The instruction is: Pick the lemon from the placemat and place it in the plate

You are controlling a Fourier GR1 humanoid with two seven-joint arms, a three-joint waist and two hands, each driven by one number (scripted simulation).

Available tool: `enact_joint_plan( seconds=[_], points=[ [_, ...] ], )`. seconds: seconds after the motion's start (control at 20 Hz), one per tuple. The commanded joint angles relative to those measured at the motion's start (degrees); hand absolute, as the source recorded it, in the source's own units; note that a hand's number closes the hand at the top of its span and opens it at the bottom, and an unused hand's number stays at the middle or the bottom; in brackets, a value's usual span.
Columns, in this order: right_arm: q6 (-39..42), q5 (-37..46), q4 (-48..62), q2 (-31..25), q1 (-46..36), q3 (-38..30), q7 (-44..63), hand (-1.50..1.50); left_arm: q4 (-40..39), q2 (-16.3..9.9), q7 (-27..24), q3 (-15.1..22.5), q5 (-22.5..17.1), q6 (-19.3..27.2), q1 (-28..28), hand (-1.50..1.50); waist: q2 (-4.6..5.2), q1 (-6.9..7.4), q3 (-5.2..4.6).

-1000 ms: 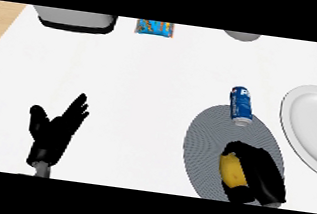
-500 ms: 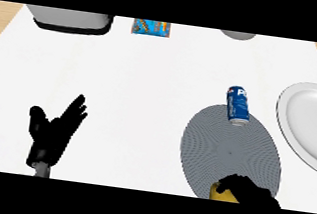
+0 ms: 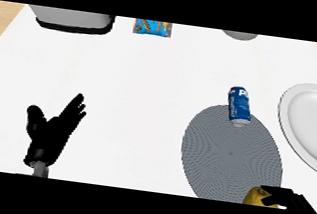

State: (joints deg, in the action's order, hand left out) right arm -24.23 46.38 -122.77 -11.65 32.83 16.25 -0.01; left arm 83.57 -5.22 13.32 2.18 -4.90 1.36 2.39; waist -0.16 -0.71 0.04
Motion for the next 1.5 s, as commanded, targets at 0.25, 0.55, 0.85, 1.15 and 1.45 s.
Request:
enact_joint_plan(
  seconds=[0.25,0.55,0.85,1.15,1.45],
  points=[
    [0.6,-27.11,5.32,-2.05,-7.84,-18.96,-5.55,1.5,-2.32,1.02,-0.66,-0.39,0.51,0.62,-2.44,0.0,0.15,0.23,0.02],
    [-0.76,-31.64,28.74,-6.54,-23.38,-32.27,-13.64,1.5,-2.87,1.36,-2.03,0.63,0.52,-0.9,0.07,0.0,0.31,1.26,0.05],
    [2.07,-36.26,51.17,-15.03,-39.65,-40.38,-19.47,1.5,-3.49,-0.19,-2.46,-1.29,-1.1,-2.86,-1.21,0.0,0.41,1.74,0.04],
    [1.38,-35.97,78.23,-19.26,-53.07,-43.52,-33.44,1.5,-1.5,1.08,-0.26,0.33,0.64,-1.06,-2.66,0.0,0.69,2.41,0.13],
    [4.35,-33.05,94.54,-26.19,-59.76,-42.86,-28.79,1.5,-2.48,1.18,-0.19,1.25,1.38,-1.63,-3.69,0.0,1.21,3.51,0.14]
  ],
)
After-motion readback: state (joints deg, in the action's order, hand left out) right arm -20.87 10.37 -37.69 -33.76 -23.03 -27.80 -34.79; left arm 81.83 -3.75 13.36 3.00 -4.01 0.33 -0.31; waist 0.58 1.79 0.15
